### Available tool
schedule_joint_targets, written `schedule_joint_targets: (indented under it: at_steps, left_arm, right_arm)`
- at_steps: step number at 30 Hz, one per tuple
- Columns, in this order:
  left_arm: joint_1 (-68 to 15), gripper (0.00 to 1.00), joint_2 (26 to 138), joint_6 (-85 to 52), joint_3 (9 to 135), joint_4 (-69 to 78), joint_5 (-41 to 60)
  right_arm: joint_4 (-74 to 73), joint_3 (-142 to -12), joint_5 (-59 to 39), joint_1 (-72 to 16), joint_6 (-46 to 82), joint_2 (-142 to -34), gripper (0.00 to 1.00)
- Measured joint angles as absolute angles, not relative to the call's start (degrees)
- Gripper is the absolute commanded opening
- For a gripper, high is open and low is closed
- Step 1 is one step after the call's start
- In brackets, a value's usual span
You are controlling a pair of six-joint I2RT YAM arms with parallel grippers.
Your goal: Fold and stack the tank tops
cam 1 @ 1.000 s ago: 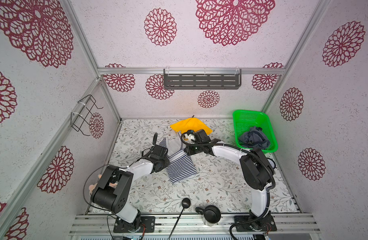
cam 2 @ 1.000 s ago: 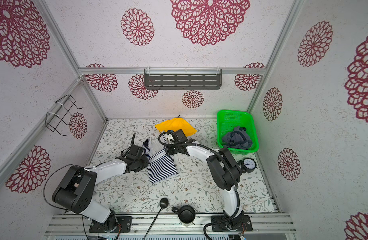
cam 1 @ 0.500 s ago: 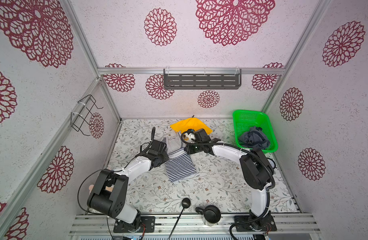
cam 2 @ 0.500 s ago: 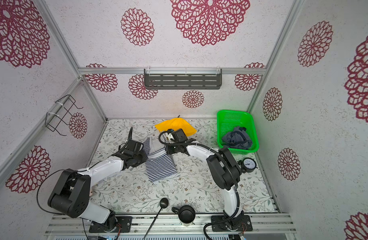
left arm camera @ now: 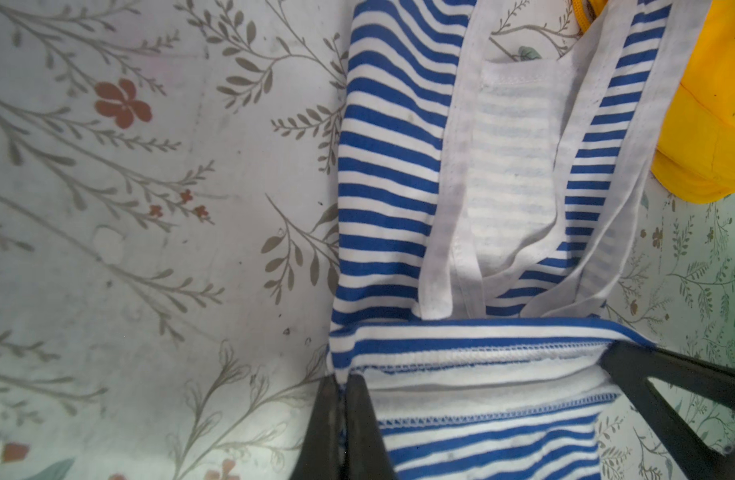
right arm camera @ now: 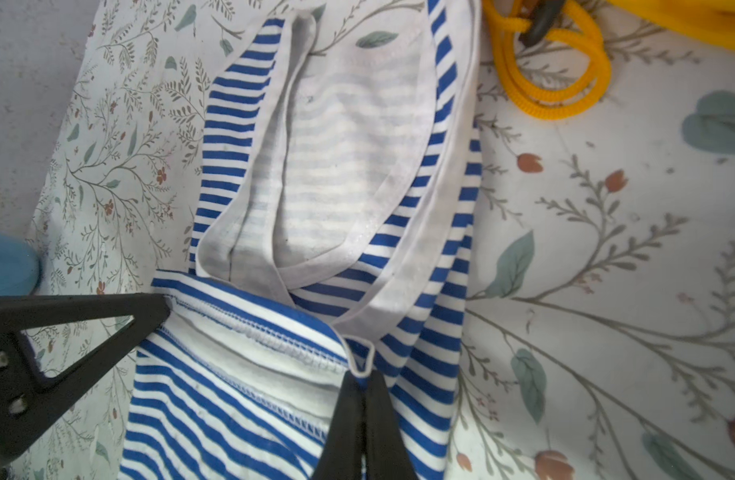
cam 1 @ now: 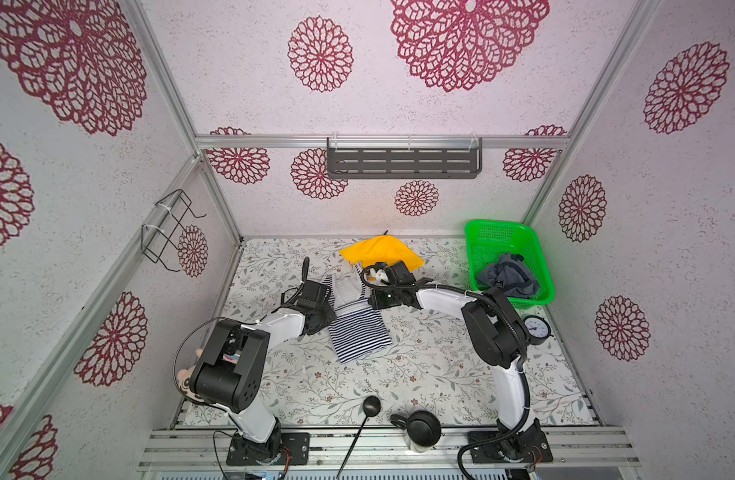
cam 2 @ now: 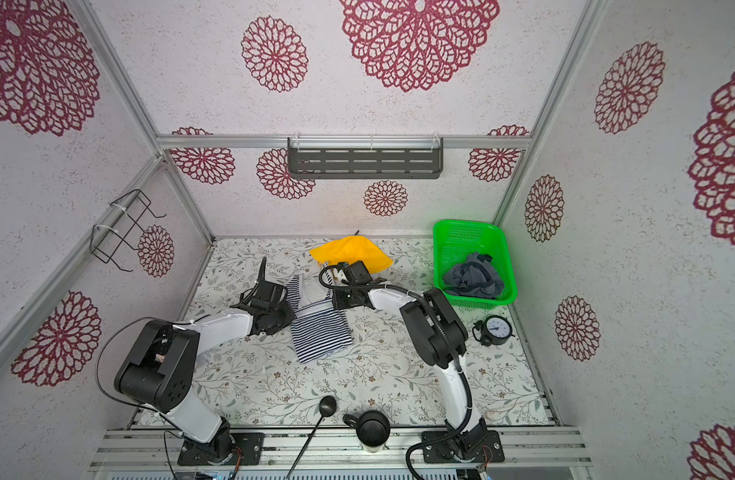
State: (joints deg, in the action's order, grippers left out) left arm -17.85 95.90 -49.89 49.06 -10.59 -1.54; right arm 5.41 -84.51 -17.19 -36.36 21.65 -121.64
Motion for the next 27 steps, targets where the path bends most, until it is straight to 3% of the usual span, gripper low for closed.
schedule_joint_targets:
  at_steps: [1, 2, 4, 6, 9, 16, 21, 27]
  left_arm:
    - [-17.8, 0.39, 95.7, -49.9, 49.1, -10.6, -1.5]
    - [-17.8, 0.55, 95.5, -49.6, 49.1, -10.7, -1.7]
    - [-17.7, 0.68, 95.1, -49.2, 49.1, -11.2, -1.6]
    - [-17.5, 0.72, 94.0, -48.8, 48.9, -12.2, -2.0]
    - [-17.3, 0.71, 87.3, -48.3, 47.9, -15.2, -2.8]
    - [-23.8, 0.51, 71.7, -53.5, 47.2, -16.0, -3.4]
    - [-32.8, 0.46, 76.1, -61.4, 39.7, -8.6, -2.2]
    - [-34.3, 0.45, 84.4, -67.2, 33.3, -2.3, -2.0]
  right_arm:
    - [5.3, -84.1, -17.1, -36.4, 21.7, -121.4, 0.0]
    - [5.4, -83.8, -16.9, -36.3, 21.7, -121.3, 0.08]
    - [5.7, -83.7, -16.7, -36.1, 21.7, -121.3, 0.29]
    - [5.7, -82.9, -16.1, -35.7, 21.9, -120.7, 0.39]
    - [6.9, -80.4, -14.8, -35.3, 21.8, -117.5, 0.39]
    - [6.9, -71.1, -14.9, -36.9, 22.4, -103.2, 0.2]
    - [1.9, -60.0, -17.4, -41.6, 26.3, -98.8, 0.13]
    - [-1.8, -49.3, -18.7, -43.0, 31.4, -99.5, 0.09]
